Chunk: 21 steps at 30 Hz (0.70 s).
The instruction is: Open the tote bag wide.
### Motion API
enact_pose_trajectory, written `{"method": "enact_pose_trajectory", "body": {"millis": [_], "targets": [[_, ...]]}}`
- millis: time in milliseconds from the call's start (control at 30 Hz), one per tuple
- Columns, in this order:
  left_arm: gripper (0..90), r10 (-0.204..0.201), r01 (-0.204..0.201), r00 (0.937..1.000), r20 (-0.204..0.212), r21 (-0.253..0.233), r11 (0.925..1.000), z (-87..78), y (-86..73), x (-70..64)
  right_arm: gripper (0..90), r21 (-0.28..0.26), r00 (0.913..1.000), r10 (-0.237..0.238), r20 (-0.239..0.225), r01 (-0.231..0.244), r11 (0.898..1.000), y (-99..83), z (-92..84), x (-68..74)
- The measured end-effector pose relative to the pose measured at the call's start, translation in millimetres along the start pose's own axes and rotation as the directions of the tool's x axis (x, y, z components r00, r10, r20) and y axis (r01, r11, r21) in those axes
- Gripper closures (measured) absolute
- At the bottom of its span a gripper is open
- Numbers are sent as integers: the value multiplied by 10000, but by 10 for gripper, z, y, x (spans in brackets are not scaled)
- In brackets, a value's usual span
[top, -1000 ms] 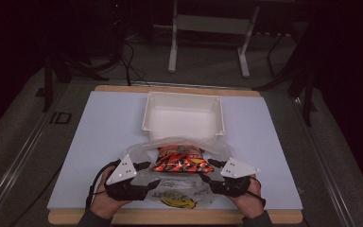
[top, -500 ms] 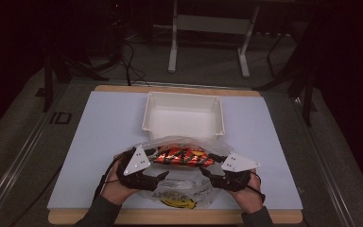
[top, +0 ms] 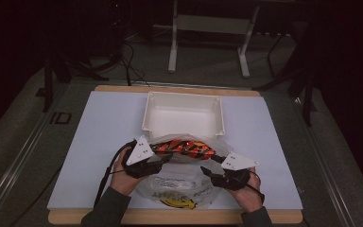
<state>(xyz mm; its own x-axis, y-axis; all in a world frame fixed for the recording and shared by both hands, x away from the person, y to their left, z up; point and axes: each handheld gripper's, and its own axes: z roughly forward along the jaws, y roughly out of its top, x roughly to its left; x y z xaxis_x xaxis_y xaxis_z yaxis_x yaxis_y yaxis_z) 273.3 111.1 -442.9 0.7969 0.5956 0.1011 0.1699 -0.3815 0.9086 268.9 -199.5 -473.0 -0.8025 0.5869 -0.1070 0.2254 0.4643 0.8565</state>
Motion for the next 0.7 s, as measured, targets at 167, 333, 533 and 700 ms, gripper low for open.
{"method": "enact_pose_trajectory", "body": {"millis": [167, 333, 533, 700], "targets": [[720, -6, 8, 9995, 328, -67, 10000, 13, 48, 15, 449, 185, 10000, 89, 17, -89, 9998, -77, 40, 15], [818, -195, 198, 9980, 597, -37, 9998, 40, 74, 39, 450, 376, 9997, 238, 72, -241, 9990, -145, 66, 8], [880, -722, 742, 9922, 1011, -160, 9971, 29, 76, 96, 450, 481, 9994, 339, 63, -342, 9983, -201, 71, 1], [887, -1060, 1086, 9873, 1181, -154, 9940, 3, 72, 139, 450, 620, 9994, 343, 71, -347, 9975, -247, 101, -6]]}}
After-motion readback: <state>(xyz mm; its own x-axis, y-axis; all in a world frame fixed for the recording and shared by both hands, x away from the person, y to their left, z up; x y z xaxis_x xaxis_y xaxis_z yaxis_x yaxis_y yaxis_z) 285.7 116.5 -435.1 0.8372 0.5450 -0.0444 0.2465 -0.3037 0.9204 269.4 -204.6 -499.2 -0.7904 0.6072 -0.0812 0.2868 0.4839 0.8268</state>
